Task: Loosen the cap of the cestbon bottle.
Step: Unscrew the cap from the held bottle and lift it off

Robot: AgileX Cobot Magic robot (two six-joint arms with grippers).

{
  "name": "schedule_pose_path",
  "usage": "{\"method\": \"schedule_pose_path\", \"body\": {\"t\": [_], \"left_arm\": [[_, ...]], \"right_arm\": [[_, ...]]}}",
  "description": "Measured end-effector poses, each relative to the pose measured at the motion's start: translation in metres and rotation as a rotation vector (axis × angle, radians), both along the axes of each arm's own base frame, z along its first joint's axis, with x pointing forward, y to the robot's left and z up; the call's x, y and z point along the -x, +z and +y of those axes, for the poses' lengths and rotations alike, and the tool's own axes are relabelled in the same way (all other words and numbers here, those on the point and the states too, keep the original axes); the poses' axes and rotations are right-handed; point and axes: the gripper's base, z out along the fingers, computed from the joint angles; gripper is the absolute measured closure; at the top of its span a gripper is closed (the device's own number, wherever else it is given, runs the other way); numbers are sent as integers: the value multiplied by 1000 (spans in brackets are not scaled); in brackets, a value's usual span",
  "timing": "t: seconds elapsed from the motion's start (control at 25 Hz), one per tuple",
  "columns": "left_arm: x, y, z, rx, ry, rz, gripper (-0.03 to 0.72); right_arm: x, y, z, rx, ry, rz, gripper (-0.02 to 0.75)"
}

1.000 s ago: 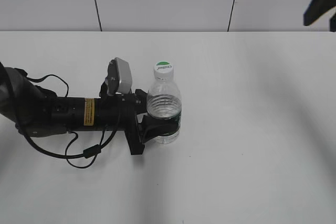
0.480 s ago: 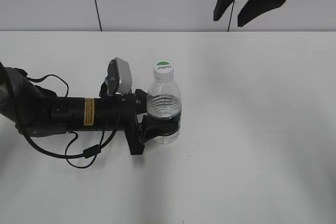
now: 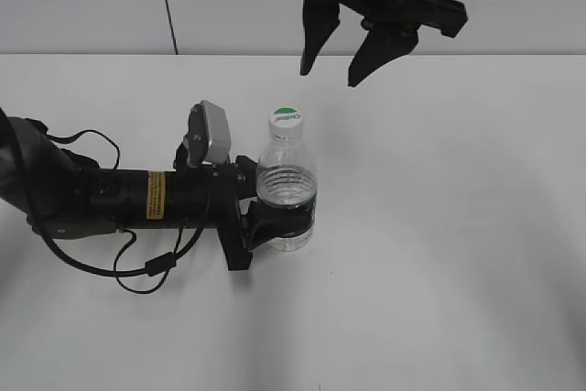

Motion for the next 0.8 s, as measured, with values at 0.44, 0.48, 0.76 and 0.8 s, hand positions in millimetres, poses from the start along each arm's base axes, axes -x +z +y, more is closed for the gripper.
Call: {"method": "schedule_pose_path", "body": {"t": [0.44,0.48,0.76,0.8], "left_arm": [[0,0,0,-3,1,0,314],[0,0,0,-3,1,0,314],[0,0,0,-2,2,0,314],[0,0,0,-2,2,0,314]], "right_arm": [[-3,-15,30,-11,37,27,335],[-4,-18,31,-6,39,33,335],[-5,-23,35,6,47,36,335],[-5,-24,36,8,49,37,335]]}}
